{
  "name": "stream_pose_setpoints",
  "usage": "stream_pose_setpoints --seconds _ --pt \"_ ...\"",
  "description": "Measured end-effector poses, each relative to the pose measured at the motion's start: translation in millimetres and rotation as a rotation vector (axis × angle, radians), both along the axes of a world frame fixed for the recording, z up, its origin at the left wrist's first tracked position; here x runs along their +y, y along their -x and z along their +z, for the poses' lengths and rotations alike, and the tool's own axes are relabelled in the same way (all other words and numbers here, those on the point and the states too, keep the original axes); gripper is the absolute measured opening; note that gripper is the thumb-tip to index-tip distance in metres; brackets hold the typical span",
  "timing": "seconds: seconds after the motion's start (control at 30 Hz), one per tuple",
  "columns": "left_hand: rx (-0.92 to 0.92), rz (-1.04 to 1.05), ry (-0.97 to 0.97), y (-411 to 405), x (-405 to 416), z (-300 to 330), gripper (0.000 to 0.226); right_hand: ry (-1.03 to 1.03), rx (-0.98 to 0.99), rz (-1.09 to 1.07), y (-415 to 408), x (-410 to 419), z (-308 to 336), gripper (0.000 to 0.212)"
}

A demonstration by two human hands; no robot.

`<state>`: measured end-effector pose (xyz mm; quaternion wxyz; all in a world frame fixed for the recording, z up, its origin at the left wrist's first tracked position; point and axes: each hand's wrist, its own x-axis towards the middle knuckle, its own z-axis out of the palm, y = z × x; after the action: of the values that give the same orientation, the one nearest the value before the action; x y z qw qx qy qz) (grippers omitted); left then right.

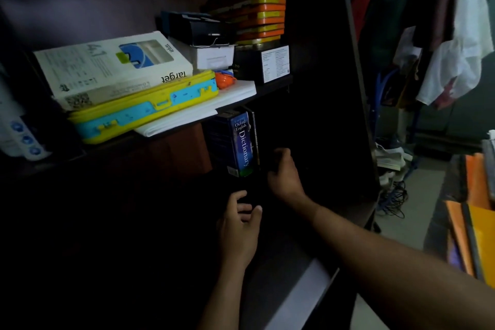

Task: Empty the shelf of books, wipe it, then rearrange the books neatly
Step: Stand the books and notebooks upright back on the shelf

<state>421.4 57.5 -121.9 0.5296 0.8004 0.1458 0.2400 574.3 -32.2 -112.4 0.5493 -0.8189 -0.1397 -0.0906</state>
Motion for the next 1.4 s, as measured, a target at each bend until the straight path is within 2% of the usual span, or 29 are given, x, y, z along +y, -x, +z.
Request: stream_pose_setpoints --seconds 0.23,0.4,0.53,0.63,0.7,0.77,0.83,0.9,0.97,1.03,1.1,1.2,1.3,1.4 --pt "-0.060 -0.099 -0.204 27 -42 29 0.033 0.015 -0.030 0.077 128 -123 20 0.045" --pt "-0.116 -0.390 -0.307 69 -158 60 0.030 0.161 -0.129 0.180 231 -237 49 0.042" --pt "-0.123 -0.687 -0.320 111 -272 75 0.028 0.352 -0.236 0.126 292 -345 84 0.038" --pt "-0.154 -0.803 -0.430 133 -340 78 0.043 0.673 -0.242 -0.002 326 -428 104 0.052" --pt "-0.118 -0.875 -0.475 145 -379 83 0.047 0.862 -0.132 -0.175 345 -482 110 0.069" --pt "-0.009 -0.941 -0.548 153 -412 86 0.064 1.007 0.035 -0.328 360 -527 112 0.084" --pt "0.071 -0.972 -0.695 154 -437 81 0.091 1.030 0.249 -0.313 367 -558 107 0.100" --pt "0.107 -0.932 -0.882 154 -452 73 0.103 0.987 0.367 -0.222 371 -574 94 0.114" --pt "0.142 -0.909 -0.995 158 -459 64 0.103 1.126 0.319 -0.209 370 -577 75 0.118" --pt "0.104 -0.892 -1.055 165 -462 55 0.103 1.246 0.203 -0.262 370 -572 61 0.110" --pt "0.032 -0.853 -1.046 172 -461 44 0.103 1.219 0.128 -0.310 371 -571 59 0.098" --pt "-0.069 -0.810 -0.860 176 -459 34 0.098 1.052 0.120 -0.327 372 -572 64 0.080" --pt "-0.191 -0.757 -0.726 178 -457 33 0.084 0.840 0.098 -0.296 382 -568 65 0.075" --pt "-0.230 -0.723 -0.618 177 -452 43 0.075 0.776 -0.011 -0.298 390 -565 82 0.067"
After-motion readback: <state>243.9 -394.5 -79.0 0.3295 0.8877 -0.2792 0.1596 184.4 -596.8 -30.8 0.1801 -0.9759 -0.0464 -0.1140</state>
